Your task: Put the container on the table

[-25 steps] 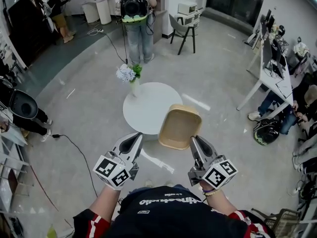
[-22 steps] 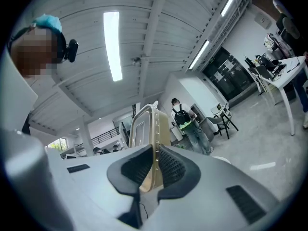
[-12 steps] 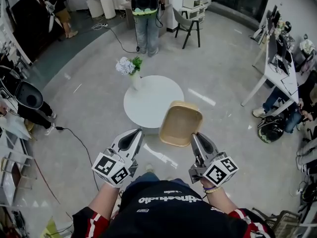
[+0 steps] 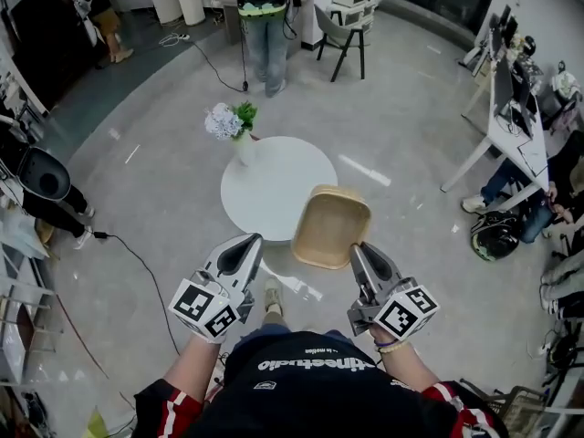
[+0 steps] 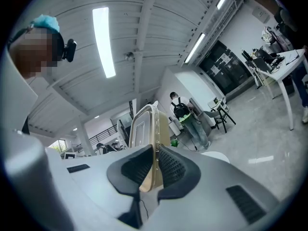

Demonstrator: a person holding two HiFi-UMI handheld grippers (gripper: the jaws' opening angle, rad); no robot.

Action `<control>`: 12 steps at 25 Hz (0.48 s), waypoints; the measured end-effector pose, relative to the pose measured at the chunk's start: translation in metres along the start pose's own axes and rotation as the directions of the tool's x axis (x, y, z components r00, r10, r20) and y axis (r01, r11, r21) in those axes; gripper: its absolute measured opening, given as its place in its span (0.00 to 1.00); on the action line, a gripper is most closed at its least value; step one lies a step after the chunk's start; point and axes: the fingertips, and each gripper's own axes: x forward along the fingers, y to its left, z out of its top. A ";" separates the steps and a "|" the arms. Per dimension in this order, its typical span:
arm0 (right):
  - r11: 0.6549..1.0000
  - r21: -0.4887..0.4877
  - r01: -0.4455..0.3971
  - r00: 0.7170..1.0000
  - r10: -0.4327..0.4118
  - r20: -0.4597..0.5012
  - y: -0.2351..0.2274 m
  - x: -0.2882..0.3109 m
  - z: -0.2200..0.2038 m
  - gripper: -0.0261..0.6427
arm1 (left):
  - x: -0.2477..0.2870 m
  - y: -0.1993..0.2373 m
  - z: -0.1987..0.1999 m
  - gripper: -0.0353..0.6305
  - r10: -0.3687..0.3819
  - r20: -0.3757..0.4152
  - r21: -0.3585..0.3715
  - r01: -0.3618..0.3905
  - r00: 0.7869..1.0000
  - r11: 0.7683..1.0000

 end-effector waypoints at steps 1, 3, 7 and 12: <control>1.000 0.003 0.004 1.000 -0.004 0.000 -0.004 0.009 0.001 0.12 | 0.005 0.009 0.001 0.09 0.000 0.002 0.001 0.000 1.000 1.000; 1.000 0.009 0.010 1.000 -0.010 0.001 -0.010 0.030 0.004 0.12 | 0.015 0.030 0.004 0.09 0.000 0.007 -0.003 0.000 1.000 1.000; 1.000 -0.004 0.012 1.000 -0.012 -0.008 -0.020 0.079 0.011 0.12 | 0.040 0.075 0.012 0.09 -0.008 0.000 -0.001 0.008 1.000 1.000; 1.000 -0.005 0.000 1.000 0.000 0.009 -0.023 0.145 0.029 0.12 | 0.066 0.130 0.036 0.09 -0.021 -0.002 0.006 0.021 1.000 1.000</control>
